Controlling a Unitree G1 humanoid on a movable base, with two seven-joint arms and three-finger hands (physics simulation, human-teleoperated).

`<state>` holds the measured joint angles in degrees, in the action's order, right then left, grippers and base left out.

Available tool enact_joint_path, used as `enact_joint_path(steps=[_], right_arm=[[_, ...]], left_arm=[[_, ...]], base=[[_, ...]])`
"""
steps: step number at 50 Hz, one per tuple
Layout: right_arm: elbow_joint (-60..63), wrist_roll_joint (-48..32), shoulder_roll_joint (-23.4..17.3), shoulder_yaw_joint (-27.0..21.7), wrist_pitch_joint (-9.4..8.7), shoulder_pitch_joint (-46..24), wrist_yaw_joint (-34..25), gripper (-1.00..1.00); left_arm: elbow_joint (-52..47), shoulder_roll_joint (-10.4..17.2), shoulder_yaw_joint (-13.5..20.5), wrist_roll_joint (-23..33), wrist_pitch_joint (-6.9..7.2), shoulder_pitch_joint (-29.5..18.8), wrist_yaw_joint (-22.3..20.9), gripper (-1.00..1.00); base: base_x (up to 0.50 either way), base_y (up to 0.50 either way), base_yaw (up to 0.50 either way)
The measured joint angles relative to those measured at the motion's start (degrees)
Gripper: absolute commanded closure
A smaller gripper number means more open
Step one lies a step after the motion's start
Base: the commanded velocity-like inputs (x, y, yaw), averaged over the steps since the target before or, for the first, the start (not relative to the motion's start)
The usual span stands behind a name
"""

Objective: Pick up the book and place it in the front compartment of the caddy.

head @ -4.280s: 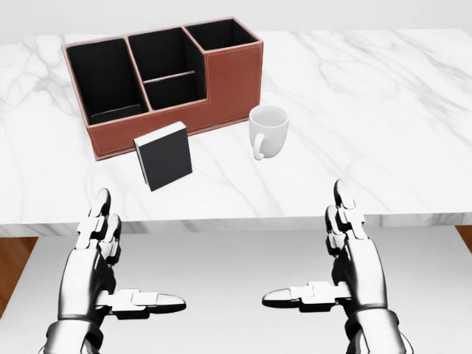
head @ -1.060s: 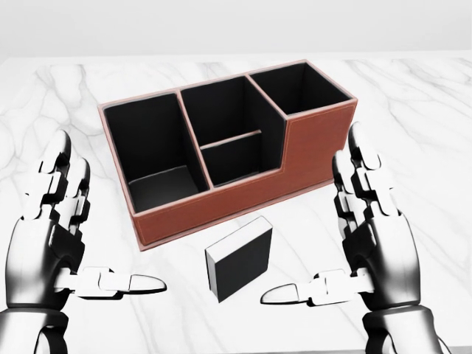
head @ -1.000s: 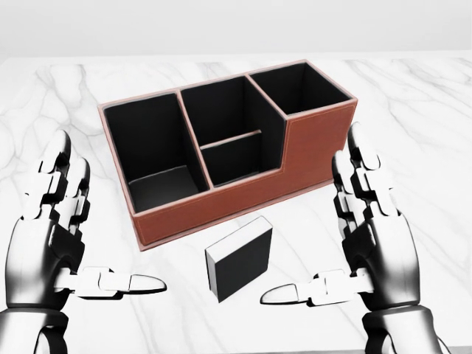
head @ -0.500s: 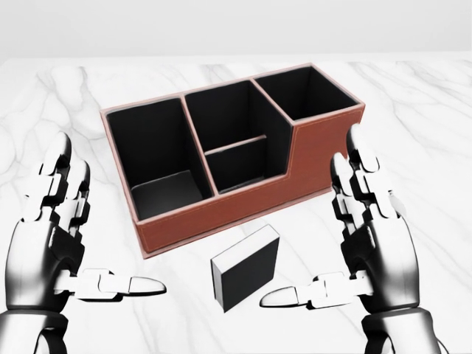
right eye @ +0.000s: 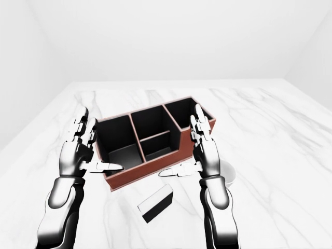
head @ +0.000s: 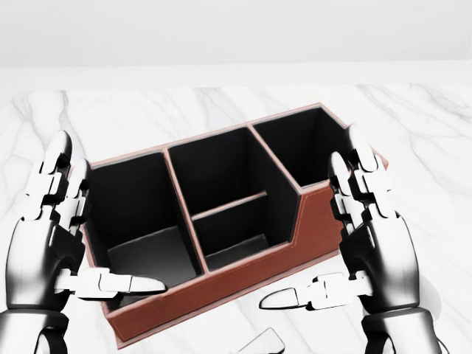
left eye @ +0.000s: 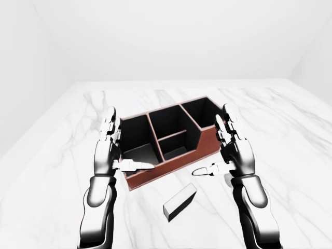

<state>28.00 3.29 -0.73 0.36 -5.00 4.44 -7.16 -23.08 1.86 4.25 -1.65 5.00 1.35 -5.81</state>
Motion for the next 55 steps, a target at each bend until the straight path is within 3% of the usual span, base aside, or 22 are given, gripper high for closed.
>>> enact_joint_path(steps=[9, 55], right_arm=[[0.1, -0.2, 0.0, 0.0, 0.00, -0.1, 0.0, -1.00], [1.4, -7.1, -0.3, 1.7, 0.00, -1.6, 0.6, -1.00]], left_arm=[[0.3, 0.0, 0.0, 0.0, 0.00, -0.3, 0.0, -1.00], [0.2, 0.2, 0.4, -0.3, 0.00, -0.5, -0.1, -1.00]], base=[[0.49, 0.00, 0.00], [0.00, 0.00, 0.00]])
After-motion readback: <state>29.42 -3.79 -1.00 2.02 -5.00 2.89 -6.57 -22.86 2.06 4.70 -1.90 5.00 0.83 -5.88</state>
